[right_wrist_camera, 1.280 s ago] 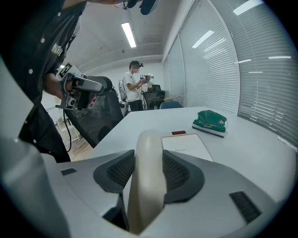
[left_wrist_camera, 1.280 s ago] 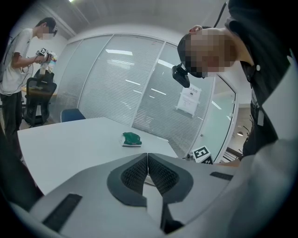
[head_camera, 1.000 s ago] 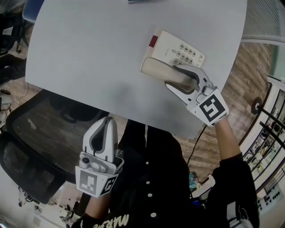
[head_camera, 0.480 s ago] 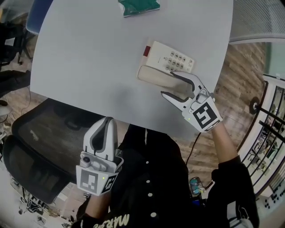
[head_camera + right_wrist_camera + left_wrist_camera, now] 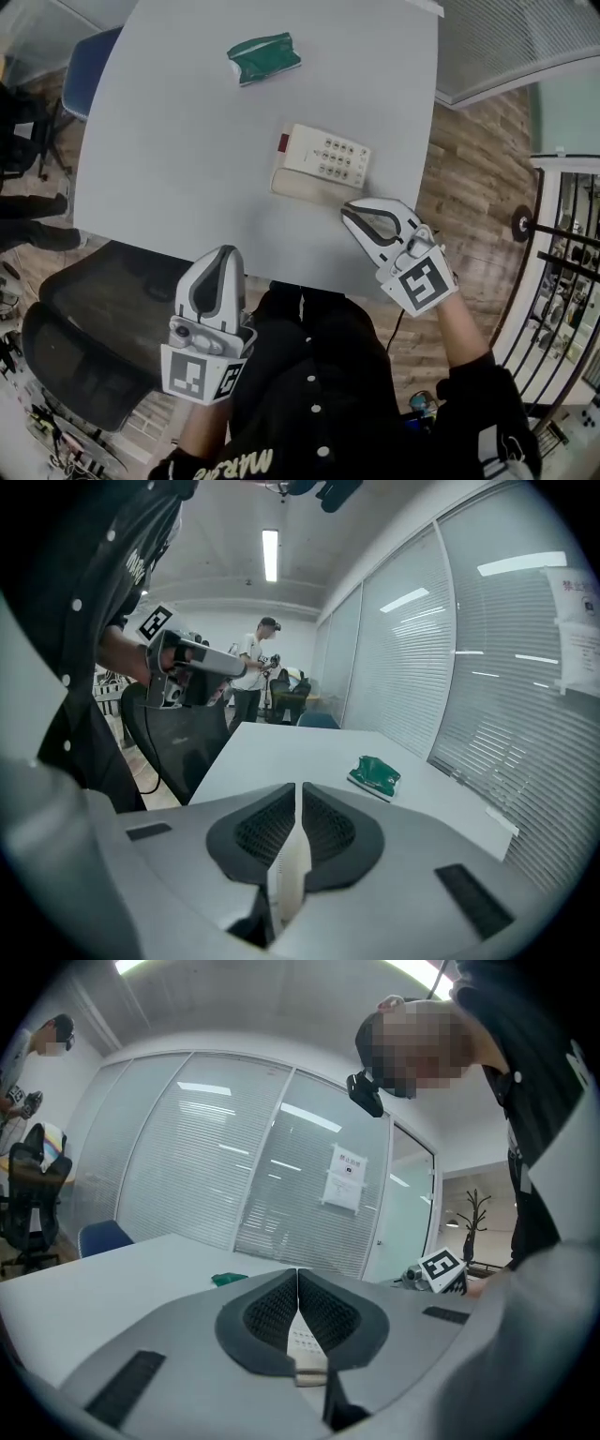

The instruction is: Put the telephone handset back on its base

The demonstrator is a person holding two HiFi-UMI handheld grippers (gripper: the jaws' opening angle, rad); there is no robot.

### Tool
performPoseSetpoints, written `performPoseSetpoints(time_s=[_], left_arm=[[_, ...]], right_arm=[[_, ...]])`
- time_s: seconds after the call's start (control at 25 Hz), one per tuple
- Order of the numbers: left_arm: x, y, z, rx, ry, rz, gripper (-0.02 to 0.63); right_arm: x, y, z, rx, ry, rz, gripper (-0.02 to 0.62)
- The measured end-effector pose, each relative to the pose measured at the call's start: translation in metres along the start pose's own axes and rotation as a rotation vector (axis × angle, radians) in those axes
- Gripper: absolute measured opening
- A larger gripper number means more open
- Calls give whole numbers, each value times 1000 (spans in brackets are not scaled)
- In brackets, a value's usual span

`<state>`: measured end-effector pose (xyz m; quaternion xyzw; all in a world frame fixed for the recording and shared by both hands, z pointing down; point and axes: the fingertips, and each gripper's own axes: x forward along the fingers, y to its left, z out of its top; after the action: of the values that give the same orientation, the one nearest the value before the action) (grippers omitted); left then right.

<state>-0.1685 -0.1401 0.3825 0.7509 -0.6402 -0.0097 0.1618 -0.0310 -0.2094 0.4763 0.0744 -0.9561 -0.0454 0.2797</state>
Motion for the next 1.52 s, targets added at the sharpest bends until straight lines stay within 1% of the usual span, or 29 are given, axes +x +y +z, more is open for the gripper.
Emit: performPoseSetpoints(time_s=[0.08,0.16,0.28,0.36,0.44,0.52,0.6,0.8,0.96,1.12,1.4,1.52], left_arm=[[2,-3,8,12,-14,-8,17],[4,-5,17,15,-32,-8,17],[6,-8,32,25,-64,-17,17],[7,-12,43,40,-82,-28,17],[8,-15,51,53,-97,-40,17],[10,-17,58,67,-114,-54,17],[13,-19,64,79,-131,-68,17],[12,-20,79,101,-161,-69,17],[15,-15,89,119,-200,-67,17],[14,-11,105,134,-244,-48,17],[19,-10,125,162,-287,-46,17],[22,-5,133,165,-307,-35,17]], right_arm=[[-13,-2,12,13,-25,-45,40],[-27,-10,25,42,-81,-117,33],[-51,-27,51,183,-225,-220,32],[-68,-36,61,239,-262,-263,32],[-84,-43,65,251,-266,-314,32],[-98,-49,62,247,-242,-366,31],[-112,-55,60,267,-240,-420,29],[-156,-70,67,320,-288,-583,29],[-187,-78,74,338,-359,-673,29],[-212,-83,73,330,-363,-766,29],[-250,-91,70,382,-460,-875,29],[-262,-97,67,390,-474,-909,29]])
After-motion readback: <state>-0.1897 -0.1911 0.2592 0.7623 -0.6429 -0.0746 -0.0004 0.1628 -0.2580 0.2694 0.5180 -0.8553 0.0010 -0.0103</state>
